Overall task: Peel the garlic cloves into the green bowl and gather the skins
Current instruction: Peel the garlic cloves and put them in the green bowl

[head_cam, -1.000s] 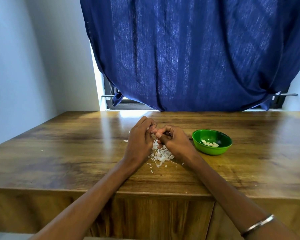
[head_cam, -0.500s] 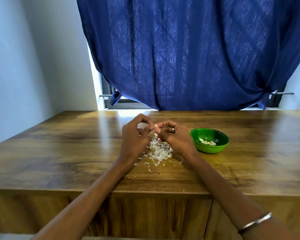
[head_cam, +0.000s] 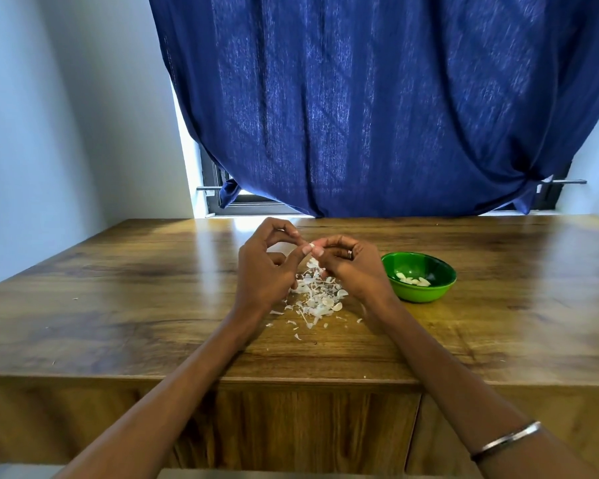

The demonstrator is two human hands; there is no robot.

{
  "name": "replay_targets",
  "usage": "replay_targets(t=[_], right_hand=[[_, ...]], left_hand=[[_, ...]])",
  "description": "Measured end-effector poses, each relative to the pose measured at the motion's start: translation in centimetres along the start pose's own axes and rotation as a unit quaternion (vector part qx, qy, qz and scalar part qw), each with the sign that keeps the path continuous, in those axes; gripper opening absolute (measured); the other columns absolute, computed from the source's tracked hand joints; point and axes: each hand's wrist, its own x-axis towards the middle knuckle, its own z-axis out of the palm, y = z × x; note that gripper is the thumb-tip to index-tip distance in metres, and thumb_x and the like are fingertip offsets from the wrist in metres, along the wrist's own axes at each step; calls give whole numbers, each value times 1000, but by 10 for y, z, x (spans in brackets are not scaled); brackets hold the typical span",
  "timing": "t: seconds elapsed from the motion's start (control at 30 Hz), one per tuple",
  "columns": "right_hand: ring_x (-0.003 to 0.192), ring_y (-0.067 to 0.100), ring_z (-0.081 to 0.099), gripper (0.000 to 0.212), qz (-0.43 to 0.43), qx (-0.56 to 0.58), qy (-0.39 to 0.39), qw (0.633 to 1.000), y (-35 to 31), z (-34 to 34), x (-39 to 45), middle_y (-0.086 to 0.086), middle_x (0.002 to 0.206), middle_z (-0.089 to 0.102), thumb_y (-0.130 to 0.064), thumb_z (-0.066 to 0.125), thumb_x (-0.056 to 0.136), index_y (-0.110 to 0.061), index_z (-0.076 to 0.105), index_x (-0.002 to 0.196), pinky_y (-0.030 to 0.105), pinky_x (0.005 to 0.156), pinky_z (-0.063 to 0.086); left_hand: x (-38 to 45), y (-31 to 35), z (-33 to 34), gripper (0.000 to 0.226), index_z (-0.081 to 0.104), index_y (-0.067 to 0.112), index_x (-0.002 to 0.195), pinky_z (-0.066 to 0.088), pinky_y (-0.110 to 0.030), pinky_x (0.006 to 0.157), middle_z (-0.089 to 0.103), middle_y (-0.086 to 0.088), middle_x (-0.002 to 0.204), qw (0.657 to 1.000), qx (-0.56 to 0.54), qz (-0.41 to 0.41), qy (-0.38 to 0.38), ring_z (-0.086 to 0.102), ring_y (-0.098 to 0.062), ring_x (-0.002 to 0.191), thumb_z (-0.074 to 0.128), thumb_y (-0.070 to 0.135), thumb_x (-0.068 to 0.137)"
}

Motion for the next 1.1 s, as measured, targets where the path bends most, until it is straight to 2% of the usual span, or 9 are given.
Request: replay_targets(t=[0.13, 0.27, 0.37, 0.47, 0.6, 0.7, 0.8, 0.97, 1.1], right_hand=[[83, 8, 69, 6, 3, 0, 0, 1000, 1, -1, 1, 1, 94, 78, -17, 76, 88, -16, 75, 95, 31, 72, 58], [83, 7, 70, 8, -18, -22, 0, 1000, 3, -1, 1, -3, 94, 77, -19, 76, 89, -18, 75, 97, 29, 66, 59], [87, 10, 72, 11, -38, -43, -5, 998, 3, 0, 0, -6, 95, 77, -19, 75, 90, -20, 76, 100, 28, 63, 59], [87, 9, 72, 7, -65, -70, 18, 995, 4, 0, 2, -8, 92, 78, -18, 77, 88, -23, 77, 93, 30, 69, 60], [84, 8, 72, 6, -83, -92, 29, 992, 6, 2, 3, -10, 89, 77, -21, 79, 86, -23, 76, 92, 36, 69, 61], [83, 8, 72, 8, -79, -90, 35, 992, 7, 3, 4, -9, 88, 77, -22, 80, 85, -22, 76, 92, 35, 67, 61], [83, 10, 73, 8, -70, -67, 31, 995, 6, 2, 3, -7, 88, 77, -23, 80, 84, -23, 76, 91, 30, 63, 59], [82, 9, 72, 12, -41, -11, 9, 999, 0, 1, 1, -2, 96, 78, -19, 78, 86, -18, 77, 97, 29, 58, 58], [74, 5, 69, 14, -36, -19, -6, 999, -1, 0, -1, -6, 94, 78, -16, 73, 91, -27, 77, 97, 28, 57, 57]], left_hand=[[0, -1, 0, 31, 55, 15, 101, 51, -37, 40, 76, 8, 94, 1000, 7, 5, 2, 63, -30, 45, 82, 11, 87], [-1, -2, -1, 37, 49, 19, 101, 49, -47, 42, 74, 20, 95, 999, 31, 32, -1, 63, -29, 46, 83, 15, 86], [-1, -2, -2, 41, 47, 17, 103, 49, -44, 41, 73, 21, 95, 999, 31, 33, -1, 61, -26, 44, 84, 16, 85], [-2, -2, 0, 40, 45, 22, 99, 45, -32, 34, 74, 8, 94, 998, 38, 39, 7, 58, -26, 41, 82, 13, 86], [-2, -2, 0, 42, 42, 30, 94, 42, -21, 37, 74, -3, 99, 998, 38, 48, 14, 55, -20, 40, 80, 14, 88], [-3, -2, -1, 40, 43, 29, 94, 43, -22, 39, 74, 1, 99, 997, 41, 58, 10, 55, -14, 41, 80, 14, 89], [-3, -2, 0, 38, 44, 30, 92, 41, -29, 37, 73, 3, 98, 997, 36, 67, 11, 54, -28, 41, 78, 13, 91], [-1, -5, 1, 31, 46, 17, 96, 46, -42, 42, 70, 3, 95, 996, 34, 80, 11, 54, -33, 46, 75, 8, 92], [0, -6, 1, 34, 44, 26, 95, 43, -36, 40, 71, 3, 97, 997, 33, 65, 5, 57, -41, 48, 75, 11, 93]])
